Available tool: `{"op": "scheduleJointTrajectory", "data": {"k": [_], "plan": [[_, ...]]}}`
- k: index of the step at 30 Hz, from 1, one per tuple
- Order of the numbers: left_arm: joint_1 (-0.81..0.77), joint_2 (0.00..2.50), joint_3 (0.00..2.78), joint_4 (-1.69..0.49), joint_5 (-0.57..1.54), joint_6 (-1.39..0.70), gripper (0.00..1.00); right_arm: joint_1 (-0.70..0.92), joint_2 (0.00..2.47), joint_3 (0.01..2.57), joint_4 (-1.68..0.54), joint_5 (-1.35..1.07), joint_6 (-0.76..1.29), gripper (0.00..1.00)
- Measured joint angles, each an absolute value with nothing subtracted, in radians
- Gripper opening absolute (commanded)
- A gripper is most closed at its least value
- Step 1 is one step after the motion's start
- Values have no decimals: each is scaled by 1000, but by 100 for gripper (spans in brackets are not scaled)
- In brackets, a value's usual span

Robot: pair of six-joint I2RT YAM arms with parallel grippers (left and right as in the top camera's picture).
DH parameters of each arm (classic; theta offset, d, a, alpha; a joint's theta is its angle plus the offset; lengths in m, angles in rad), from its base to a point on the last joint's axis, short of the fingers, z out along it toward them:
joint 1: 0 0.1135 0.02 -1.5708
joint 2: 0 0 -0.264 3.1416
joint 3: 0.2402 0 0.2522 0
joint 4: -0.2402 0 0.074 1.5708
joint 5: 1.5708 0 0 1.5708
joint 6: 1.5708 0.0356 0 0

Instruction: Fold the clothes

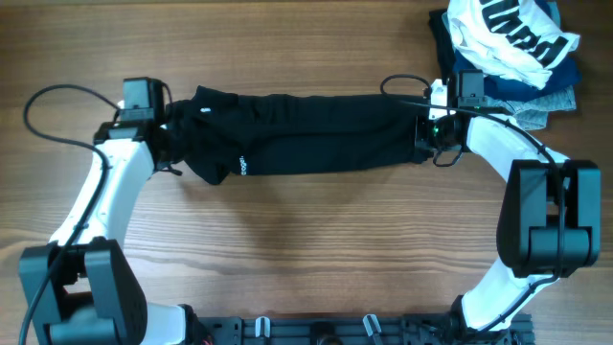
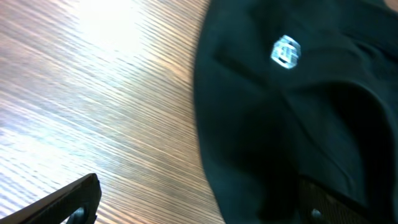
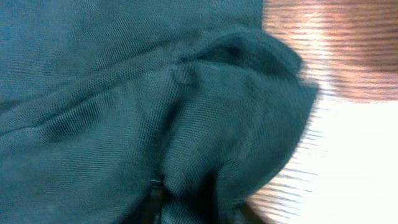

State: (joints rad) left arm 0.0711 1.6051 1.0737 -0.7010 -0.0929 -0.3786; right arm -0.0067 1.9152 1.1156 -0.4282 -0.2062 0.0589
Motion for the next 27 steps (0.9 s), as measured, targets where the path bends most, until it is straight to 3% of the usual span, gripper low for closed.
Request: {"op": "scheduleJointTrajectory", "data": {"k": [9, 19, 27], "plan": [[230, 1605, 1074, -732, -93, -379, 100, -32, 1921, 1128, -472, -255, 137, 4], [327, 1605, 1074, -733, -97, -379, 100, -197, 1861, 1242, -690, -261, 83, 4], [327, 1605, 1074, -734, -97, -379, 100, -86, 1794, 1271, -722, -269, 27, 4]]}}
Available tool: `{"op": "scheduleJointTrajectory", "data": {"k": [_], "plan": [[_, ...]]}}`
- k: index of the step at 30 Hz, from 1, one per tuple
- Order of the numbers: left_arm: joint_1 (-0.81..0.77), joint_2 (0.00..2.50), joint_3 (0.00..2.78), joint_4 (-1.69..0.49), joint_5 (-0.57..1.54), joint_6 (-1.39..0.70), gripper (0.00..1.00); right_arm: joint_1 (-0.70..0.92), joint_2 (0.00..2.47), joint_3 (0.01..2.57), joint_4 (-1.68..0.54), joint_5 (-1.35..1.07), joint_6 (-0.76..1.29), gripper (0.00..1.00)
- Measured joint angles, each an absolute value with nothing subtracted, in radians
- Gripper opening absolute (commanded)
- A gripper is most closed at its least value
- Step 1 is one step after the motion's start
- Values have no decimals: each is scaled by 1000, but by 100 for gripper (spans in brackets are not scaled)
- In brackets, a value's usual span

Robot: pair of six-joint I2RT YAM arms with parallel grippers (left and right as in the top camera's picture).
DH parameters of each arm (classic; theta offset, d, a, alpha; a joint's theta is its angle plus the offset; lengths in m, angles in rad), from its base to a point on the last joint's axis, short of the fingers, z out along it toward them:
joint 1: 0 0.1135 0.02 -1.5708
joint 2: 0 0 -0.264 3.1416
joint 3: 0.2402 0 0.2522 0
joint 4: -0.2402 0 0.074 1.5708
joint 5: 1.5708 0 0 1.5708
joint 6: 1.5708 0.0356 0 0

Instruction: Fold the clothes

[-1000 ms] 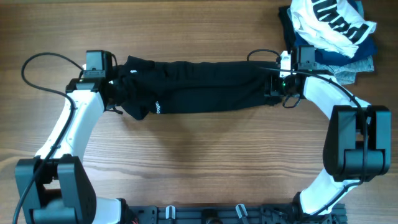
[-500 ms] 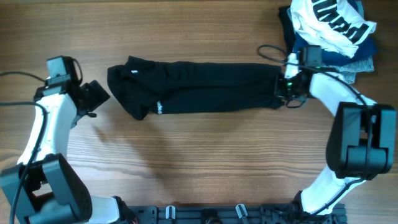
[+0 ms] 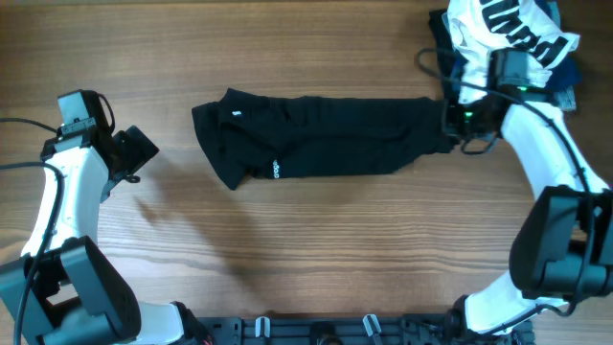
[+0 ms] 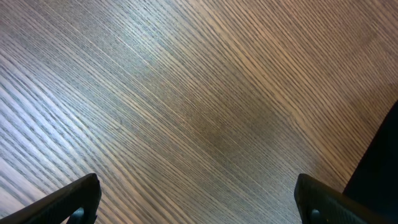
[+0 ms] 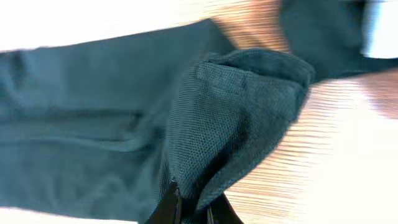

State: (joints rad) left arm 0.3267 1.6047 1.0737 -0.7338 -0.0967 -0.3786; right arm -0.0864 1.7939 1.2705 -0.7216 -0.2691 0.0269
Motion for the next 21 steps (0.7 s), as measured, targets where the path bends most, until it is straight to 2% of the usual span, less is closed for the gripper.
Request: {"op": "scheduleJointTrajectory", "data": {"k": [10, 12, 13, 15, 16, 21], "plan": [[327, 1605, 1074, -734, -96, -379, 100, 218, 1794, 1271, -654, -258, 28, 4], [327, 1605, 1074, -734, -95, -379, 100, 258, 1797, 1271, -624, -257, 36, 8], [327, 1605, 1074, -734, -92, -379, 100, 278, 1804, 1271, -606, -253, 44, 37], [327, 1605, 1074, -734, -84, -379, 100, 305, 1827, 1271, -579, -253, 56, 84], [327, 1605, 1074, -733, -82, -379, 100, 316, 1842, 1271, -566, -253, 63, 97], [327, 1605, 1074, -733, -76, -379, 100, 370, 1924, 1271, -531, -254, 85, 100]]}}
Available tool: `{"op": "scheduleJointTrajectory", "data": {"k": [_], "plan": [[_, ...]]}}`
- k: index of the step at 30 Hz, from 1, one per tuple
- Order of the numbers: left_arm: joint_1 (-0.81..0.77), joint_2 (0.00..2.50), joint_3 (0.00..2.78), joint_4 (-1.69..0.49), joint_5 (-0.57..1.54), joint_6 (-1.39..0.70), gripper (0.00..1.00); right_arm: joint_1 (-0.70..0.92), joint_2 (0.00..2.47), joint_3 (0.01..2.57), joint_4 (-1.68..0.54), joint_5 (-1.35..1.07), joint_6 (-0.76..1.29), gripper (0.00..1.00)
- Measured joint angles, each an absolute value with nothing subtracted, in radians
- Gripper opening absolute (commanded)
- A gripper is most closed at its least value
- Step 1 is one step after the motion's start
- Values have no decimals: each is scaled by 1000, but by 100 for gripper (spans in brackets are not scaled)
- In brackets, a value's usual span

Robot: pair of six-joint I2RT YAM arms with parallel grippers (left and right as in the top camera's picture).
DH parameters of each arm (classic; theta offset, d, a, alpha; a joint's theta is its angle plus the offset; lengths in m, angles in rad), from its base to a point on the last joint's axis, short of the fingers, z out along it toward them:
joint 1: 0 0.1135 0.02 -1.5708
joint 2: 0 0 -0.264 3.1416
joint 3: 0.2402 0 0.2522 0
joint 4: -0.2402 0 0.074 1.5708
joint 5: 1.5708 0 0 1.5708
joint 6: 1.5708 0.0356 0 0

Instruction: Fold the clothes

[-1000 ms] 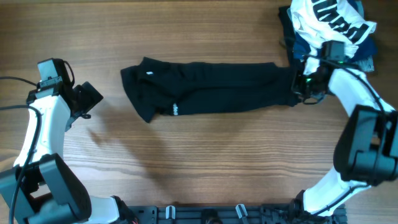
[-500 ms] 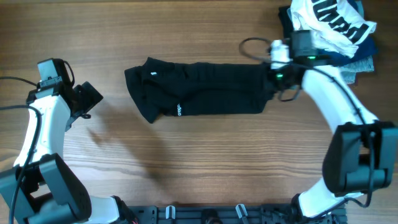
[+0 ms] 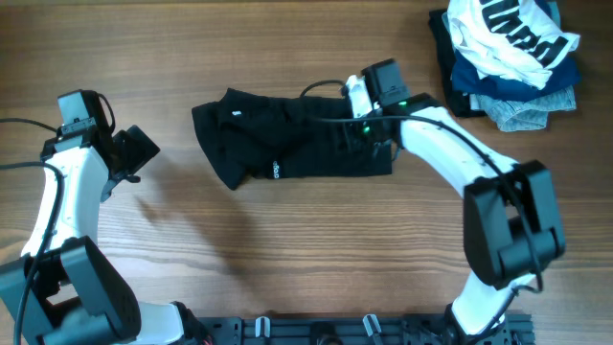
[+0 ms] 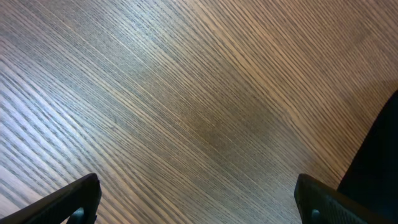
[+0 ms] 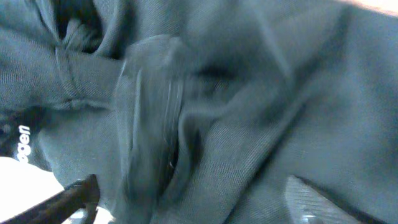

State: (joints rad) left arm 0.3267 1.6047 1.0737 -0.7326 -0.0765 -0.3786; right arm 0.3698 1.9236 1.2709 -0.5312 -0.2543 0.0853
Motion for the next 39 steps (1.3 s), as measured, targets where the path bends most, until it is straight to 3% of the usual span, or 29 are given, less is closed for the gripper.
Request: {"op": "scheduleJointTrajectory", "data": {"k": [14, 23, 39], "plan": [[294, 1606, 1073, -715, 154, -322, 100, 345, 1781, 1389, -625, -314, 91, 100], [184, 1709, 1073, -550, 360, -152, 100, 248, 1636, 1420, -736, -280, 85, 100], [181, 1897, 1073, -308, 664, -53, 100, 242, 1637, 1420, -760, -268, 85, 100]]}}
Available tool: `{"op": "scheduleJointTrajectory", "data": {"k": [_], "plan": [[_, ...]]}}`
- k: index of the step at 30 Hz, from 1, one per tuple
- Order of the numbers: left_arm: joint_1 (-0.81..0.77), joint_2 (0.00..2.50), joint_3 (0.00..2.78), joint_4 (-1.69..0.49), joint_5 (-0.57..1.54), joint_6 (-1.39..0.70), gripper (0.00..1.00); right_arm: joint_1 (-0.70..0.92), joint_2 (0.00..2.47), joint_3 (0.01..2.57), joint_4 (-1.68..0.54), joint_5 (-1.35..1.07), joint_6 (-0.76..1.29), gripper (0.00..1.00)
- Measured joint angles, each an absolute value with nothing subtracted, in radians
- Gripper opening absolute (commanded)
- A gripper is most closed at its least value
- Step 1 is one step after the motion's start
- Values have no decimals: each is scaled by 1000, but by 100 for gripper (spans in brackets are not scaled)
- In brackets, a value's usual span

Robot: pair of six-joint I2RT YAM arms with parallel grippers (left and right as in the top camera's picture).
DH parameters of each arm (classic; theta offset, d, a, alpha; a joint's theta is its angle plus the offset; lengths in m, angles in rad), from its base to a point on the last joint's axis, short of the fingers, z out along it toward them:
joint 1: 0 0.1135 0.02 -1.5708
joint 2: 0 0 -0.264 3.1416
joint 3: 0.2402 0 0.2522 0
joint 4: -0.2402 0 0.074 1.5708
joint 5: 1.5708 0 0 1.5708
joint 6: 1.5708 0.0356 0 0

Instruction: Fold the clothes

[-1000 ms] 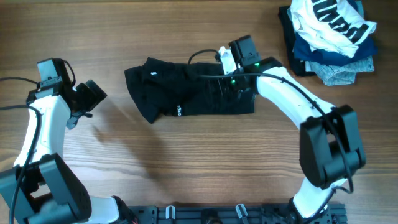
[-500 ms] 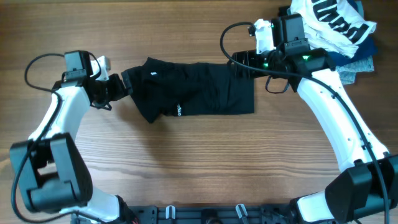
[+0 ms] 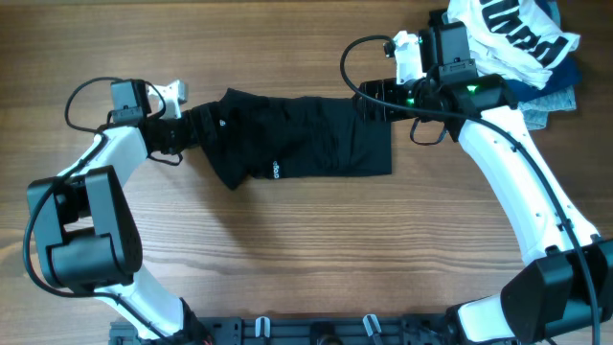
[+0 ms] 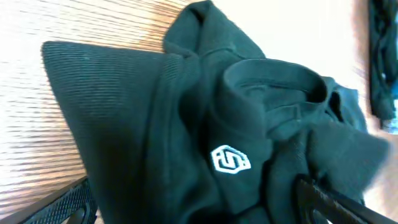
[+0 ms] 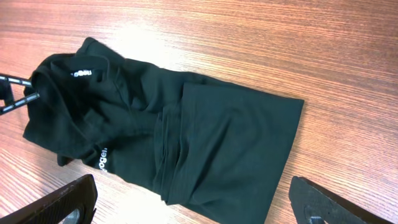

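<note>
A black garment (image 3: 297, 139) lies across the middle of the table, its right part folded over so that its right edge is straight. White lettering shows on its lower left. My left gripper (image 3: 187, 129) is at the garment's left end. In the left wrist view the left gripper (image 4: 199, 208) is open, with the collar end and its white logo (image 4: 231, 159) between the wide-apart fingers. My right gripper (image 3: 374, 101) hangs open above the garment's upper right corner. The right wrist view looks down on the whole garment (image 5: 186, 143).
A pile of other clothes (image 3: 508, 48), white, blue and grey, sits at the table's far right corner, just behind the right arm. Bare wood (image 3: 306, 249) runs along the front half of the table.
My right gripper has risen off the middle of the garment and gone back to the right, still open. My left gripper has come from bare table at the left to the garment's left end.
Both grippers held the garment's ends, stretched out lengthwise. Then the left gripper was open and away at the left, while the right still held its end near the pile. After that the right gripper was open over the middle. Now the garment is shorter and folded.
</note>
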State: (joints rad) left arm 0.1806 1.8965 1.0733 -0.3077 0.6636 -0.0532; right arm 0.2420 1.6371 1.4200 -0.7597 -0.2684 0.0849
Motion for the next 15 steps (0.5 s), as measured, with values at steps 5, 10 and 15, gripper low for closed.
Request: {"op": "scheduleJointTrajectory", "data": {"k": [5, 10, 15], "plan": [[181, 1897, 1073, -319, 692, -51, 100, 242, 1637, 1420, -759, -268, 85, 100], [182, 1897, 1073, -347, 710, -19, 100, 242, 1637, 1420, -758, -268, 85, 100], [183, 1897, 1073, -285, 760, -7, 100, 242, 1637, 1420, -755, -268, 85, 100]]}}
